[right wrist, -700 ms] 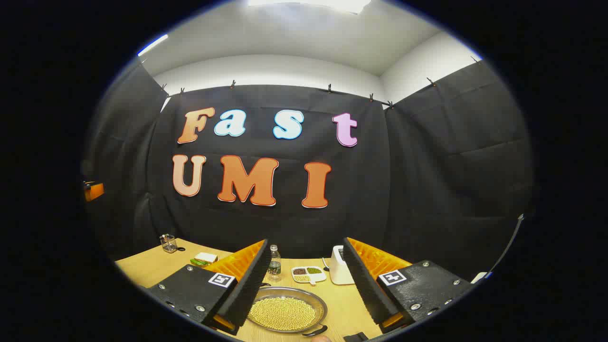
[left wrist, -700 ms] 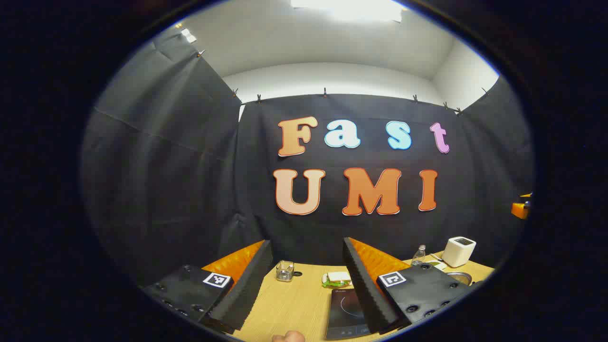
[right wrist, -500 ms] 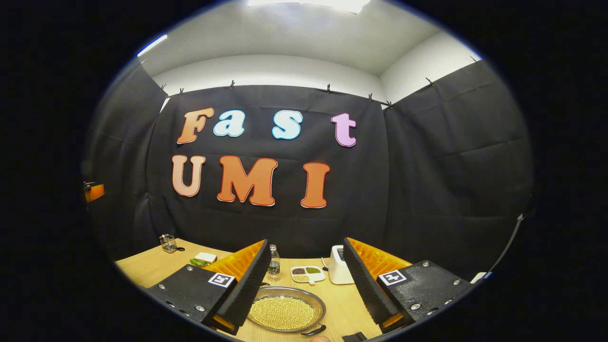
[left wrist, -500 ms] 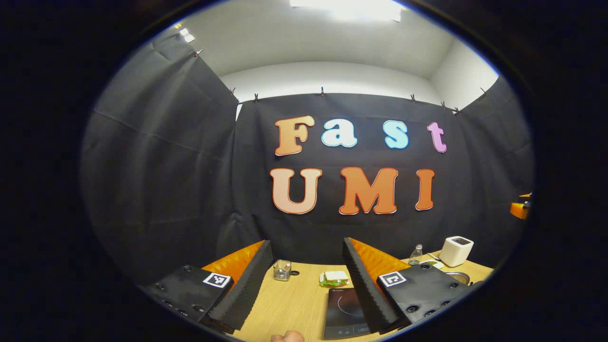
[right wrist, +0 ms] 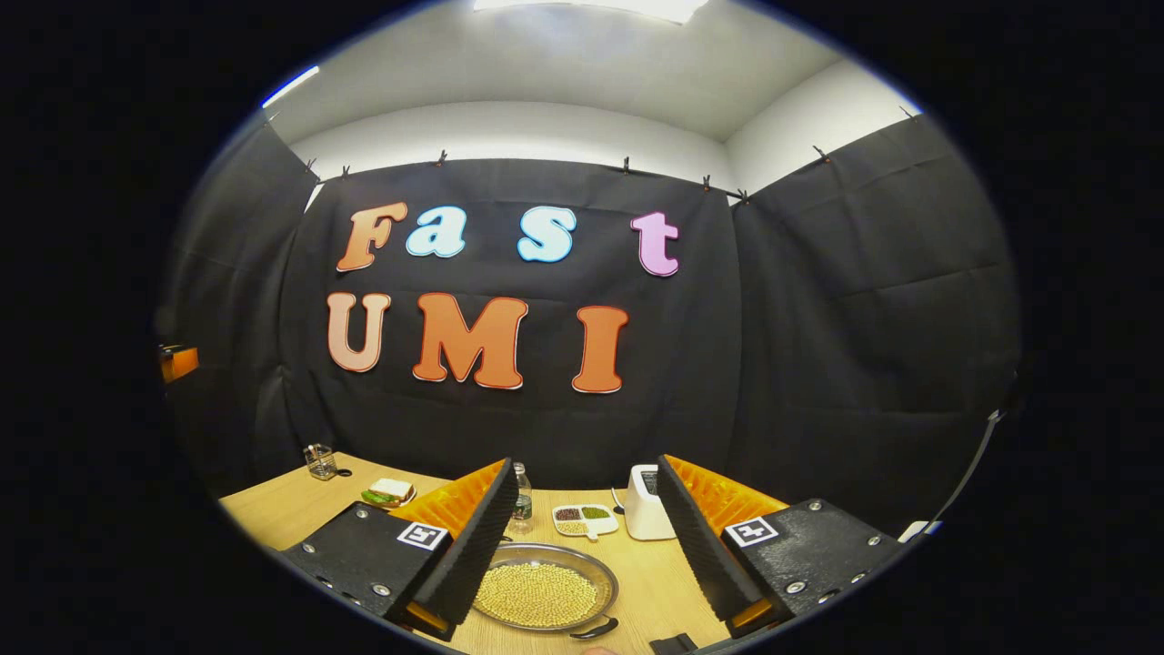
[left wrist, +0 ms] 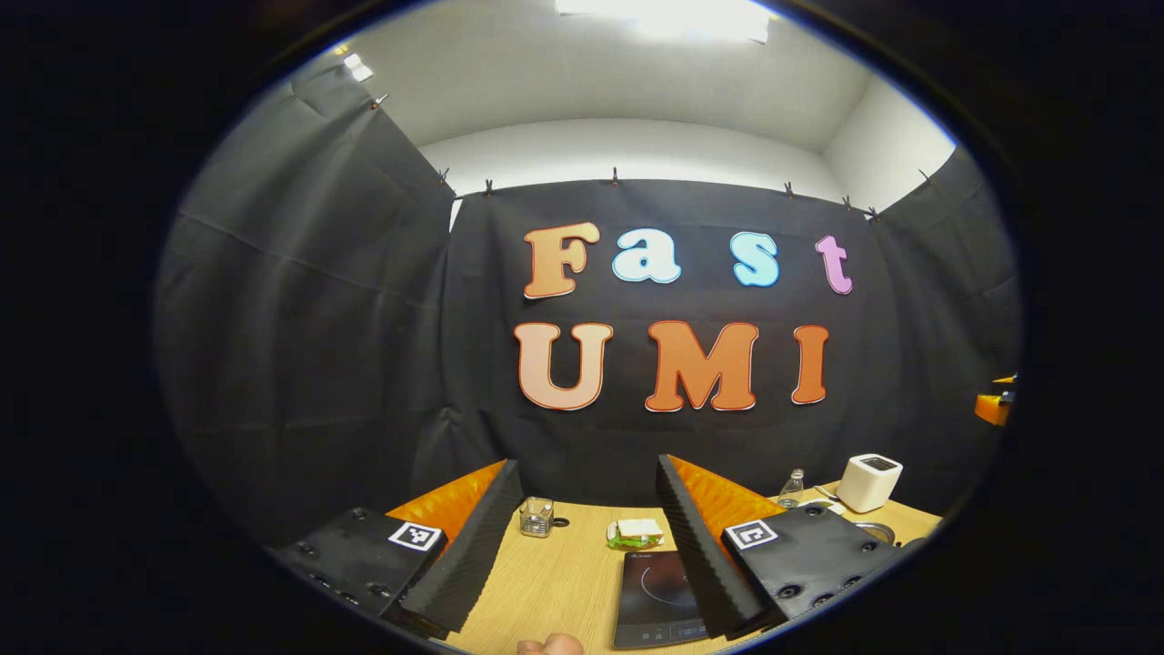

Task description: First push the handle of the pot to place it horizontally, then grasp the pot with both hands and set it on the induction cooktop.

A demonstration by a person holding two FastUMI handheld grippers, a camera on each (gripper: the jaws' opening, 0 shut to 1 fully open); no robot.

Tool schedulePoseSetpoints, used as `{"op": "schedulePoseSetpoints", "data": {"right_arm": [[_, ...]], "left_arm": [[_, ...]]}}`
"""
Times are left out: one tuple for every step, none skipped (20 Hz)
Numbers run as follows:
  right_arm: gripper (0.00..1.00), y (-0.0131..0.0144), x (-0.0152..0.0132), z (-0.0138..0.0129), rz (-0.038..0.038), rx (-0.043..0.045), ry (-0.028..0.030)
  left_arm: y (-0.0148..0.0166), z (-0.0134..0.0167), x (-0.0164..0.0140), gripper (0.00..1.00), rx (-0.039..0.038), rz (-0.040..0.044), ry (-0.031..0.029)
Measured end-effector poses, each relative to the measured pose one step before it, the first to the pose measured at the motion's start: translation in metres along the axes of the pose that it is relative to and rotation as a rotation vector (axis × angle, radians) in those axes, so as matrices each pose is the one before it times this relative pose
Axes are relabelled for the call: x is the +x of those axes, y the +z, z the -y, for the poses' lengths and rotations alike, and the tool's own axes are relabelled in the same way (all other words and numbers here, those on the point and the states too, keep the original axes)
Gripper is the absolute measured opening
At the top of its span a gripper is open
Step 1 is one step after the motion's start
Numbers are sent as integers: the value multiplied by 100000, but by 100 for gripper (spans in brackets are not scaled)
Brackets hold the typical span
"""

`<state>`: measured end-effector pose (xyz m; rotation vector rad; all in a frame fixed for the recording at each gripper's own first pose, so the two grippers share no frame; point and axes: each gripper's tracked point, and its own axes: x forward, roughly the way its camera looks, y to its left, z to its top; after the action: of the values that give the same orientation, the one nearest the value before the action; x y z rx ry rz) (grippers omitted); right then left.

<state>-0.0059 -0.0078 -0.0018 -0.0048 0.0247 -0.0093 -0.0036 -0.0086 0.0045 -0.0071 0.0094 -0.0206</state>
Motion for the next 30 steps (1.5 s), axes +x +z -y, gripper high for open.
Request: {"op": "schedulePoseSetpoints", "data": {"right_arm": [[95, -75, -71, -27, -58, 16, 30], [95, -56, -15, -38, -101, -51, 277], [95, -52, -136, -21, -177, 51, 432], [98, -138, 10, -136, -377, 300, 655], [94, -69, -74, -159, -200, 377, 798], [94, -148, 36, -61, -219, 198, 291], [92, -170, 29, 183, -259, -71, 83], [90, -310, 74, -28, -561, -478, 100], [83, -255, 73, -155, -646, -629, 151], [80, -203, 71, -113, -589, -488, 237], [68, -317, 62, -259, -444, -369, 867], [69, -303, -39, -443, -359, -828, 1904], [60, -290, -24, -293, -349, -988, 996], [55, -166, 108, -33, -336, -1328, 12], [48, -173, -46, 42, -160, -1571, -164], [44, -204, -72, -18, -178, -1130, -98], [38, -273, 26, -235, -350, -620, 380], [35, -323, -126, -259, -586, -52, 855], [29, -465, -105, -269, -807, 408, 825], [26, -532, -89, -200, -971, 427, 816], [21, -525, 154, -166, -1082, 292, 678], [15, -447, 64, -92, -1337, 143, 403], [13, -616, -45, 51, -1278, -2, 332], [11, -628, -39, 125, -1511, -317, 65], [7, -601, 50, 11, -1361, -338, -161], [5, -673, 10, 223, -1487, -183, -219], [3, -785, -16, 91, -1674, 193, -35], [2, -735, 16, -39, -1818, 608, 418], [1, -834, 68, -96, -1829, 564, 576], [1, -728, 1, 8, -1802, 320, 207]], "left_arm": [[-74, 32, 33, 96, -82, -134, -20], [-64, -85, 64, 96, -77, -137, -59], [6, -54, 42, 96, -62, -84, 84], [-34, -69, 0, 99, 14, -50, 81], [80, -15, 25, 99, -5, 59, 170], [32, -95, -18, 99, 3, 95, 62], [37, 12, 16, 99, 4, 40, 20], [-122, -12, -3, 99, -9, -8, -103], [3, 25, -26, 99, 9, -77, -127], [-107, 58, 112, 99, 102, -183, -124], [-29, 6, 29, 99, 139, -134, -1], [-160, -50, 82, 99, 162, -222, 88], [-122, -4, 80, 99, 84, -209, -2], [-64, -43, 22, 99, -11, -332, 29], [-108, -38, -16, 99, -95, -312, 8], [1, -16, 212, 99, -133, -186, 71], [-7, 1, 70, 99, -90, -126, 97], [-75, -85, -140, 99, -128, -70, 85], [-21, -33, 56, 99, -66, -37, 40], [-108, -30, 22, 99, 60, -92, 58], [20, 1, -19, 99, 173, -75, 112], [31, -118, 17, 99, 566, 141, 152], [110, -100, 70, 99, 799, 526, 379], [68, -134, -73, 98, 757, 479, 560], [134, -70, -52, 98, 535, 478, 186], [130, 89, -85, 97, 176, 307, -51], [110, 11, -58, 98, -31, 178, -35], [-16, -17, -38, 99, -50, 185, 42], [91, 34, -40, 99, -75, 148, -98], [44, 97, -123, 99, -15, 9, -163]]}}
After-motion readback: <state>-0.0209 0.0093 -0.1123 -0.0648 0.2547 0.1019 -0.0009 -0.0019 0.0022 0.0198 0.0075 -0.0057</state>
